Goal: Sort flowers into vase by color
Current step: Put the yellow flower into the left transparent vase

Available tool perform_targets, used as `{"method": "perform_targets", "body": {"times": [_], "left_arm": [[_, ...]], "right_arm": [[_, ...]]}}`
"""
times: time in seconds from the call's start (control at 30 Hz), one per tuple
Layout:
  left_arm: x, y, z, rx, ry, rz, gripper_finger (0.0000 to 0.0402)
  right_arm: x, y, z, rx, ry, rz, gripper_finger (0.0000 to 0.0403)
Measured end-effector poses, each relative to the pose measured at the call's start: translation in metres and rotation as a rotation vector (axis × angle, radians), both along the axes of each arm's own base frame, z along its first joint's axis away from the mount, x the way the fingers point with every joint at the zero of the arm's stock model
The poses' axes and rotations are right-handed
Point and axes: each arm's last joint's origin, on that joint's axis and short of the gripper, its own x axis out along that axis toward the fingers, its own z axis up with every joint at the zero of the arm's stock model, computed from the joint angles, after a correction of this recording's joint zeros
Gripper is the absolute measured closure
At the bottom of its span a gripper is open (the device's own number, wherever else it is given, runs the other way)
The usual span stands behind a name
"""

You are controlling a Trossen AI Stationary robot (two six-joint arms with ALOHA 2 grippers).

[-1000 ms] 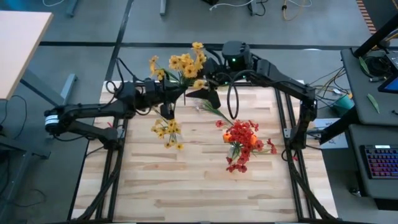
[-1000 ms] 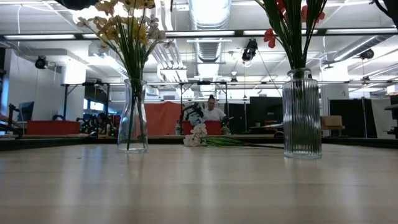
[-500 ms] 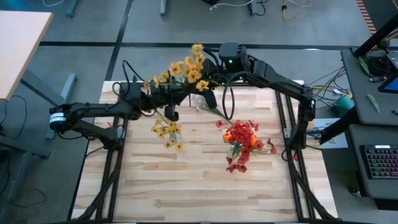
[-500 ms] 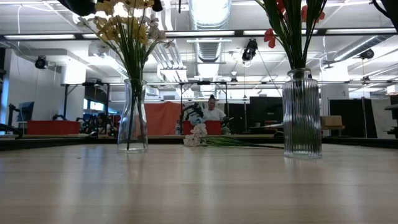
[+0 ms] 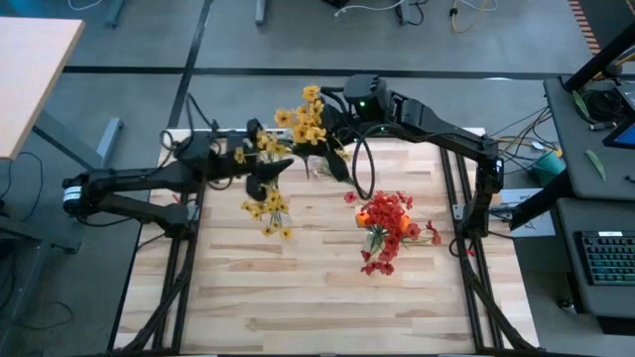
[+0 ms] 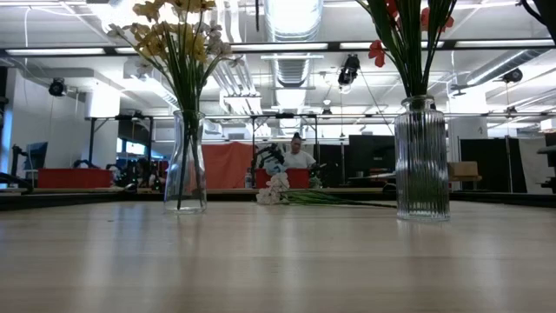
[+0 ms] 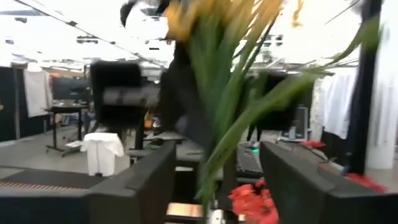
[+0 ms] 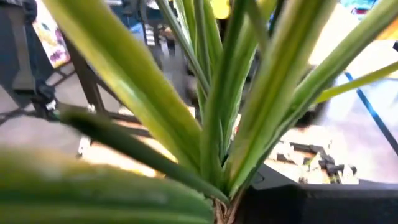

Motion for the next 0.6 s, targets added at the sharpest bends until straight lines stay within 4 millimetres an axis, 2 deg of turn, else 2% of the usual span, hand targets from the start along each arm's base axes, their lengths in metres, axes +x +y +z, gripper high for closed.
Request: {"method": "perform_targets", "body": {"times": [0.1, 0.2, 0.33, 0.43, 0.53, 0.6], "left_arm": [[-0.014, -0.007, 0.006, 0.001, 0.01, -0.02, 0.0157], [-0.029, -0.013, 0.01, -0.003, 0.04, -0.037, 0.0141], [-0.048, -0.02, 0.016, 0.027, 0.037, -0.047, 0.0138], [-0.062, -0.022, 0.029, 0.039, 0.014, -0.024, 0.0138], [-0.075, -0.022, 0.041, 0.022, 0.068, 0.019, 0.0139], [-0.079, -0.023, 0.042, 0.008, 0.14, 0.032, 0.0139]], "right_arm": [[0.0, -0.001, -0.01, -0.017, -0.001, -0.003, 0.039], [-0.007, -0.002, -0.019, -0.026, -0.026, -0.01, 0.039], [-0.018, -0.001, -0.037, -0.024, -0.117, -0.028, 0.039], [-0.022, -0.001, -0.054, -0.006, -0.178, -0.053, 0.039], [-0.024, -0.001, -0.071, 0.011, -0.211, -0.075, 0.039], [-0.023, -0.001, -0.082, 0.029, -0.234, -0.08, 0.039]]}}
